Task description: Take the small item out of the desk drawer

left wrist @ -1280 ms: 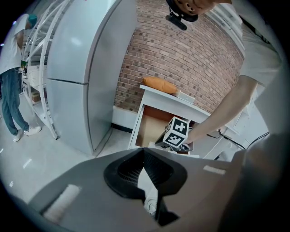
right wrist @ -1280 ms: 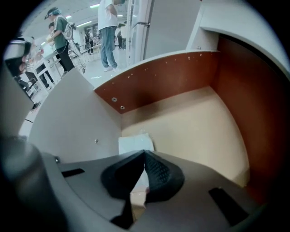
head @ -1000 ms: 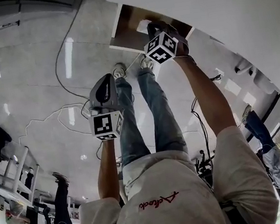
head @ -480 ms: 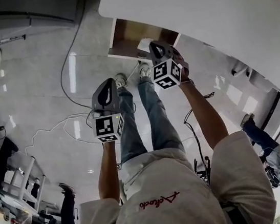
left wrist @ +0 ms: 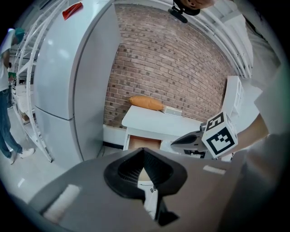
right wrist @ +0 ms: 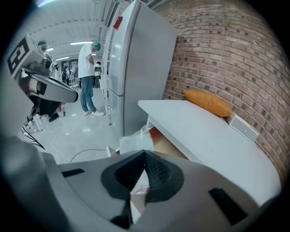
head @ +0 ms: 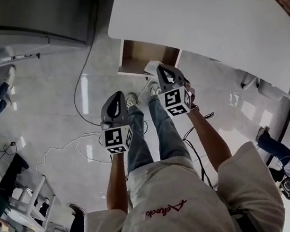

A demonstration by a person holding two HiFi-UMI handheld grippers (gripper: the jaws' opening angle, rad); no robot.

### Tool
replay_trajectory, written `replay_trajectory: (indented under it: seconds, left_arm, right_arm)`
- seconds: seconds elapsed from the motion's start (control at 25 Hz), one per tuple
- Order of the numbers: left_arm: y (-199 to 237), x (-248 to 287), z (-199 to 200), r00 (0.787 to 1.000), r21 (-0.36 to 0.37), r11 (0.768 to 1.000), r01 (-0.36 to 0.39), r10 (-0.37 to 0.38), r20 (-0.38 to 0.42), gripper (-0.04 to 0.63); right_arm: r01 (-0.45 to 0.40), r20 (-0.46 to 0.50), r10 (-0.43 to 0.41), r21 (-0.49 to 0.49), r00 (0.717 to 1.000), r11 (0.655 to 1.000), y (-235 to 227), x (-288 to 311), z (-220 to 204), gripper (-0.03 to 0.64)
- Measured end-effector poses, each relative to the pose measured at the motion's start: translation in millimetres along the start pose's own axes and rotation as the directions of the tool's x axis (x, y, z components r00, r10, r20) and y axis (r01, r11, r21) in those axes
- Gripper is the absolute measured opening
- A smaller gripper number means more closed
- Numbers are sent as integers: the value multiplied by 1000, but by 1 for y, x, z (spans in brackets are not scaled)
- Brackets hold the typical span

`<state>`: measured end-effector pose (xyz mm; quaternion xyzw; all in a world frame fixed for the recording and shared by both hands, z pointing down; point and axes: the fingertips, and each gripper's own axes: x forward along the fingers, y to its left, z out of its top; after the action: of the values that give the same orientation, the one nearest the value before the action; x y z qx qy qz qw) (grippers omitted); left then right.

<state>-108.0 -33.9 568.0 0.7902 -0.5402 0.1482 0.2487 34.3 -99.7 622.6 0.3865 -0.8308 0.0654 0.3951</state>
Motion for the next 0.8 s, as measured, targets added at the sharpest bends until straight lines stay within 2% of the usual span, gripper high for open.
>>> replay_trajectory:
  seconds: [0.24,0.48,0.8]
  left_arm:
    - [-9,-7,23,999,15,1000,7,-7,33,6]
    - [-21,-11,63,995,52,998,28,-32,96,6]
    - [-37,-32,124,981,103,994,46,-64,183,6]
  right_arm:
    - [19,70,-23,61,997,998,-7,-32,22,12]
    - [80,151,-105,162,983,983,-26,-74,50,12]
    - [167,253,-235,263,939,950,-47,-147,91,12]
